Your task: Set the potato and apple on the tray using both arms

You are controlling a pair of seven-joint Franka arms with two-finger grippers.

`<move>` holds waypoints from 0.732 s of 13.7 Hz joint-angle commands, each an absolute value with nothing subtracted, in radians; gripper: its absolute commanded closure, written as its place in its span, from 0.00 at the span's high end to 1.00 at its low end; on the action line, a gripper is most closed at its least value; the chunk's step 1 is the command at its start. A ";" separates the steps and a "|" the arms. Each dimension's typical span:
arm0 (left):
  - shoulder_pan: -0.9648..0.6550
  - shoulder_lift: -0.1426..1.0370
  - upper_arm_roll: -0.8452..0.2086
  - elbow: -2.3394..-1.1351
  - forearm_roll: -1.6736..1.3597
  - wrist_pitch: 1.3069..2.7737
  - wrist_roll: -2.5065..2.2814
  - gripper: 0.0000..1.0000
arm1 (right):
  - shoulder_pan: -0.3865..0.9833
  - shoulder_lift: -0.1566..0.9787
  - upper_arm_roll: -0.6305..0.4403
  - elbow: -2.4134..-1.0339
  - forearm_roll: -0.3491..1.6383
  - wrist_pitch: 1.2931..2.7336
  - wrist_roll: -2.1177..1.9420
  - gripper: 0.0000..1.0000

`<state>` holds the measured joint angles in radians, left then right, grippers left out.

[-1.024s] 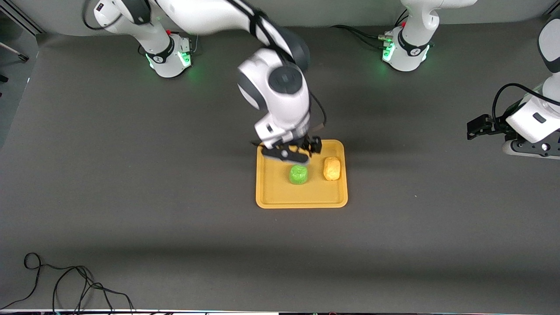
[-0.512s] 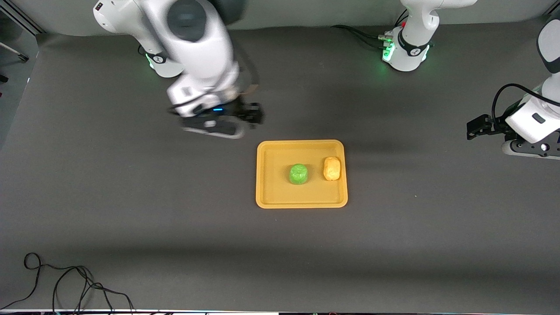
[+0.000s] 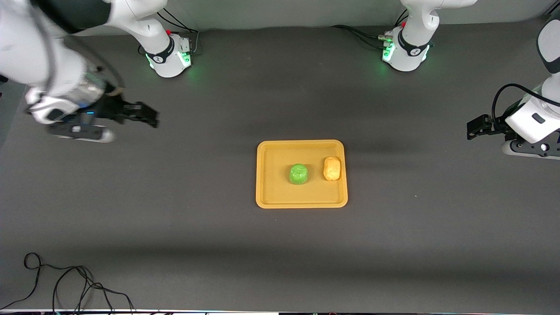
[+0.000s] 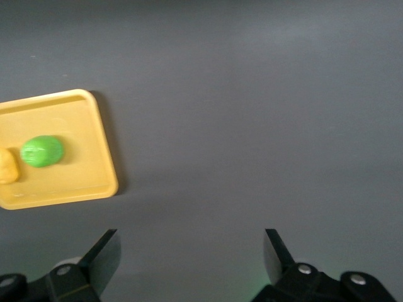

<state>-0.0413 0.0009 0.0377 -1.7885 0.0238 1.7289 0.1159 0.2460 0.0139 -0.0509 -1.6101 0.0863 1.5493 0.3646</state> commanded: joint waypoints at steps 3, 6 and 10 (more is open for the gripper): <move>-0.044 -0.014 0.037 -1.802 0.046 1.739 0.117 1.00 | 0.011 -0.009 -0.006 -1.638 0.063 1.551 0.108 1.00; -0.044 -0.014 0.037 -1.802 0.044 1.755 0.115 1.00 | -0.017 0.001 -0.011 -1.612 0.043 1.551 0.064 1.00; -0.044 -0.015 0.035 -1.802 0.046 1.753 0.112 1.00 | -0.008 0.002 -0.009 -1.594 0.008 1.549 0.054 1.00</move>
<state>-0.0413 0.0009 0.0375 -1.7886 0.0283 1.7415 0.1158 -0.0098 0.0067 -0.0154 -1.6054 0.0350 1.5517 0.0753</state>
